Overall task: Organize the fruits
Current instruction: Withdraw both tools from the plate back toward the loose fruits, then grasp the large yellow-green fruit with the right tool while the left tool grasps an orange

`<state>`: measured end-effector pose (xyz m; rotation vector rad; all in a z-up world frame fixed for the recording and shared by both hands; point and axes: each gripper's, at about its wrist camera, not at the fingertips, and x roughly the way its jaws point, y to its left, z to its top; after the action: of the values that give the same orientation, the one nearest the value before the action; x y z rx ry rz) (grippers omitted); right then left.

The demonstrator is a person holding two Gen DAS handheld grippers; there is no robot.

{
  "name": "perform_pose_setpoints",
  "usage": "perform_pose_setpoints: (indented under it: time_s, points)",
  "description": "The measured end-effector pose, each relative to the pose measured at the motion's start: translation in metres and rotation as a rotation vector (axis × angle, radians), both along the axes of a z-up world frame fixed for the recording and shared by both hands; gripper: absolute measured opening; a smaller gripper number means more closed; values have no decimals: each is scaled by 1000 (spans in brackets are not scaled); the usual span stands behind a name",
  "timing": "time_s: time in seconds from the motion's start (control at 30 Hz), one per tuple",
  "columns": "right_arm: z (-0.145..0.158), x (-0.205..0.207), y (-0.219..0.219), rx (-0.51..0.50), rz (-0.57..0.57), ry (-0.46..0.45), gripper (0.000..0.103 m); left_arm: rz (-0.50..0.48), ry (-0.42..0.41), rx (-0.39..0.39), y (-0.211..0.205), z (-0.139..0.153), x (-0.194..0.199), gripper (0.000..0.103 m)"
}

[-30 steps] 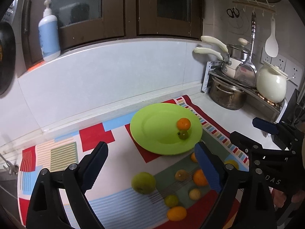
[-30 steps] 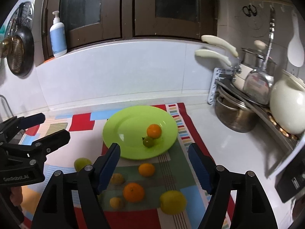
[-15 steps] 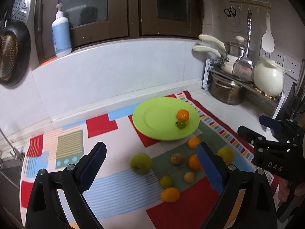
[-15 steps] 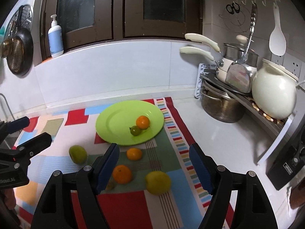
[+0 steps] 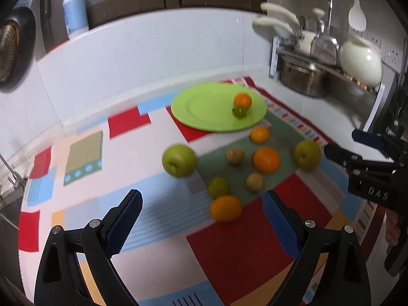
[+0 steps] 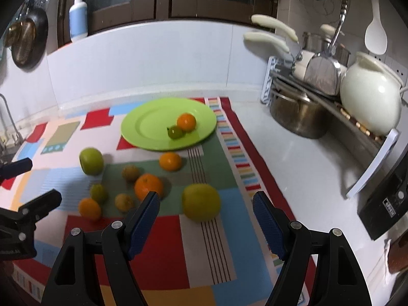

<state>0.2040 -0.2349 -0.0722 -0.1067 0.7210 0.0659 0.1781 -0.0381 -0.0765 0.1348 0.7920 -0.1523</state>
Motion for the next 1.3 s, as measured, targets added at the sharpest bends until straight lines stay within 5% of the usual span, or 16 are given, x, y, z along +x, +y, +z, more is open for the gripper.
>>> perform_pose_setpoints:
  time_s: [0.37, 0.67, 0.83, 1.0, 1.3]
  points:
    - [-30, 18, -7, -15, 12, 62, 76, 6, 107, -62, -9, -37, 15, 80]
    - [-48, 39, -12, 41, 39, 112, 74, -6, 144, -90, -14, -50, 24, 55]
    - [-53, 45, -13, 63, 47, 124, 64, -18, 155, -95, -17, -54, 26, 39]
    - [-54, 49, -10, 80, 67, 127, 50, -28, 150, -97, -16, -54, 26, 39]
    - [-48, 43, -4, 77, 66, 109, 49, -37, 136, -112, -13, -49, 24, 39]
